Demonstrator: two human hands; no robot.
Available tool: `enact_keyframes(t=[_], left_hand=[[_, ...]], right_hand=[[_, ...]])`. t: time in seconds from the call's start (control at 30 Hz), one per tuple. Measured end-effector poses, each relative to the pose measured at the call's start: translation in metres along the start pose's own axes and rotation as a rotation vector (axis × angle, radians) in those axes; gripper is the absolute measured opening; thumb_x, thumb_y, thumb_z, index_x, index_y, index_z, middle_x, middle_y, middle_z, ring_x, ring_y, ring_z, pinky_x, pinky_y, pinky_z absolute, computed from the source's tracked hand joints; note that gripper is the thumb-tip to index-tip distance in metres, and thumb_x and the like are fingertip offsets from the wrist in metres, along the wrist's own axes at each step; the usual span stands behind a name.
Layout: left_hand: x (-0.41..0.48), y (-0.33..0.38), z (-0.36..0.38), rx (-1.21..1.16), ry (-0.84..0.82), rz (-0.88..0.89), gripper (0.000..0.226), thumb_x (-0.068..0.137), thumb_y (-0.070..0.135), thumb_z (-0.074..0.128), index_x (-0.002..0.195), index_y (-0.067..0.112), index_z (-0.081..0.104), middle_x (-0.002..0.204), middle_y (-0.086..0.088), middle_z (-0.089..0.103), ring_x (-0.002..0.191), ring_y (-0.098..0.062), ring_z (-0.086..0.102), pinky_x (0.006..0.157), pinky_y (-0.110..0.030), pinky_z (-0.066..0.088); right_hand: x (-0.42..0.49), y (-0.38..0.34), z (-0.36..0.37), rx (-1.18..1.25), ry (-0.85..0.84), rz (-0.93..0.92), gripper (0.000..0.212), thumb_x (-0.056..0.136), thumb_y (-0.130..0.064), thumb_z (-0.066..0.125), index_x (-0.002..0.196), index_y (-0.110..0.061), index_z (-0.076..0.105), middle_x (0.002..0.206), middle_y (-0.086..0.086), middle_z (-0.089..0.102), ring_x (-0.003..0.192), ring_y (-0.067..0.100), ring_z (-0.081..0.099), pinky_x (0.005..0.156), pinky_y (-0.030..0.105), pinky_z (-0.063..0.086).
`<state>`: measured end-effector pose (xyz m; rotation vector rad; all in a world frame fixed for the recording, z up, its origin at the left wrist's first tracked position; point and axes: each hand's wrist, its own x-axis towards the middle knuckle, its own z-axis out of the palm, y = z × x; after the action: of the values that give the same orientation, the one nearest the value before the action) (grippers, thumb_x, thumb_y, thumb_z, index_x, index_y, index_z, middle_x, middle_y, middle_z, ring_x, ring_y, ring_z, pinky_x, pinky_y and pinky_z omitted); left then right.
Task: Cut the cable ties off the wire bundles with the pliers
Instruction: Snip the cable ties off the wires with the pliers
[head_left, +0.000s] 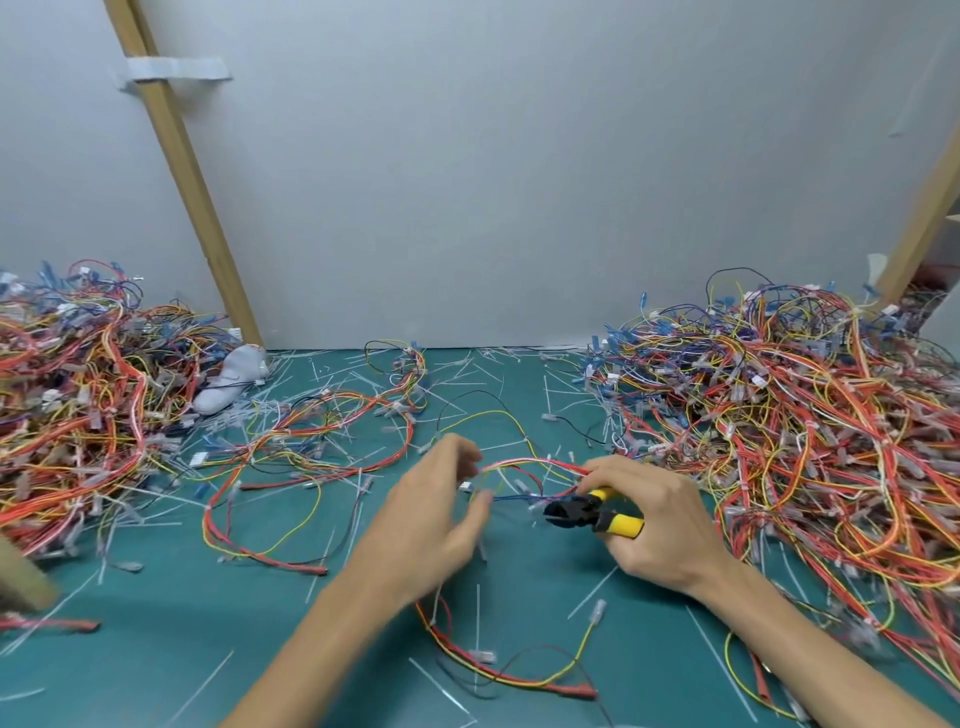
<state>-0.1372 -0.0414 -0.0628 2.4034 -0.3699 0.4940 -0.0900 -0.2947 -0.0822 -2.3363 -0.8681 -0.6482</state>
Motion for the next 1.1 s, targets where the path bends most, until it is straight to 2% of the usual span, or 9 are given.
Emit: enact_keyframes(t=[0.1, 0.17, 0.27, 0.4, 0.5, 0.63, 0.73, 0.83, 1.1], left_hand=[[0.004, -0.014, 0.016, -0.064, 0.004, -0.022, 0.025, 0.089, 0.025, 0.065, 0.11, 0.022, 0.051, 0.1, 0.013, 0.057, 0.088, -0.002, 0.054, 0.079, -0.014, 0.041], [0.001, -0.022, 0.022, -0.141, 0.041, -0.049, 0.019, 0.089, 0.025, 0.067, 0.104, 0.026, 0.056, 0.09, 0.014, 0.061, 0.078, -0.005, 0.056, 0.067, -0.009, 0.038], [-0.003, -0.03, 0.03, -0.186, 0.076, -0.071, 0.008, 0.086, 0.029, 0.071, 0.09, 0.029, 0.063, 0.073, 0.012, 0.063, 0.062, -0.007, 0.053, 0.059, -0.01, 0.037], [-0.002, -0.034, 0.029, -0.161, 0.137, -0.068, 0.007, 0.086, 0.034, 0.067, 0.083, 0.028, 0.067, 0.069, 0.015, 0.061, 0.062, -0.008, 0.054, 0.059, -0.019, 0.042], [-0.003, -0.033, 0.029, -0.125, 0.124, -0.06, 0.006, 0.09, 0.034, 0.065, 0.086, 0.03, 0.067, 0.069, 0.013, 0.058, 0.063, -0.006, 0.053, 0.061, -0.028, 0.046], [-0.003, -0.033, 0.028, -0.054, 0.127, -0.07, 0.013, 0.092, 0.037, 0.061, 0.084, 0.029, 0.069, 0.067, 0.011, 0.056, 0.063, -0.006, 0.049, 0.062, -0.034, 0.046], [-0.004, -0.032, 0.026, -0.023, 0.114, -0.08, 0.017, 0.093, 0.038, 0.06, 0.082, 0.028, 0.07, 0.062, 0.011, 0.051, 0.061, -0.008, 0.047, 0.062, -0.034, 0.046], [-0.004, -0.03, 0.024, 0.001, 0.094, -0.071, 0.019, 0.092, 0.038, 0.059, 0.082, 0.027, 0.07, 0.062, 0.012, 0.051, 0.061, -0.008, 0.047, 0.06, -0.032, 0.044], [-0.008, -0.017, 0.019, 0.128, 0.095, 0.049, 0.014, 0.093, 0.033, 0.062, 0.084, 0.026, 0.07, 0.066, 0.012, 0.048, 0.062, -0.014, 0.054, 0.054, -0.029, 0.043]], right_hand=[[0.001, 0.002, 0.0, 0.03, 0.021, 0.009, 0.036, 0.052, -0.013, 0.068, 0.087, -0.021, 0.07, 0.096, -0.012, 0.07, 0.087, 0.014, 0.068, 0.073, 0.037, 0.058], [0.001, 0.002, 0.0, 0.033, 0.01, 0.0, 0.033, 0.053, -0.013, 0.067, 0.085, -0.022, 0.068, 0.092, -0.011, 0.07, 0.085, 0.016, 0.067, 0.069, 0.036, 0.056], [0.003, 0.001, 0.002, -0.011, -0.025, -0.036, 0.031, 0.053, -0.015, 0.066, 0.083, -0.022, 0.068, 0.089, -0.012, 0.069, 0.082, 0.016, 0.066, 0.068, 0.033, 0.054], [0.005, 0.001, 0.006, -0.122, -0.074, -0.079, 0.032, 0.049, -0.018, 0.065, 0.08, -0.022, 0.067, 0.089, -0.012, 0.068, 0.073, 0.018, 0.063, 0.061, 0.033, 0.051], [0.006, -0.001, 0.008, -0.191, -0.067, -0.116, 0.031, 0.05, -0.019, 0.065, 0.08, -0.021, 0.067, 0.103, -0.012, 0.067, 0.07, 0.016, 0.061, 0.06, 0.031, 0.05], [0.004, -0.002, 0.007, -0.162, 0.088, -0.11, 0.029, 0.055, -0.02, 0.062, 0.083, -0.013, 0.066, 0.118, 0.005, 0.057, 0.082, 0.019, 0.059, 0.069, 0.03, 0.047], [0.003, -0.005, 0.007, -0.239, 0.185, -0.09, 0.029, 0.062, -0.023, 0.06, 0.088, -0.009, 0.064, 0.107, 0.008, 0.057, 0.088, 0.025, 0.054, 0.077, 0.033, 0.04], [0.006, -0.008, 0.008, -0.389, 0.149, -0.099, 0.031, 0.065, -0.027, 0.056, 0.09, -0.011, 0.064, 0.093, 0.003, 0.06, 0.085, 0.028, 0.055, 0.079, 0.033, 0.034], [0.005, -0.02, 0.012, -0.565, 0.102, -0.012, 0.036, 0.062, -0.035, 0.055, 0.09, -0.014, 0.062, 0.089, 0.002, 0.057, 0.085, 0.03, 0.053, 0.081, 0.041, 0.036]])
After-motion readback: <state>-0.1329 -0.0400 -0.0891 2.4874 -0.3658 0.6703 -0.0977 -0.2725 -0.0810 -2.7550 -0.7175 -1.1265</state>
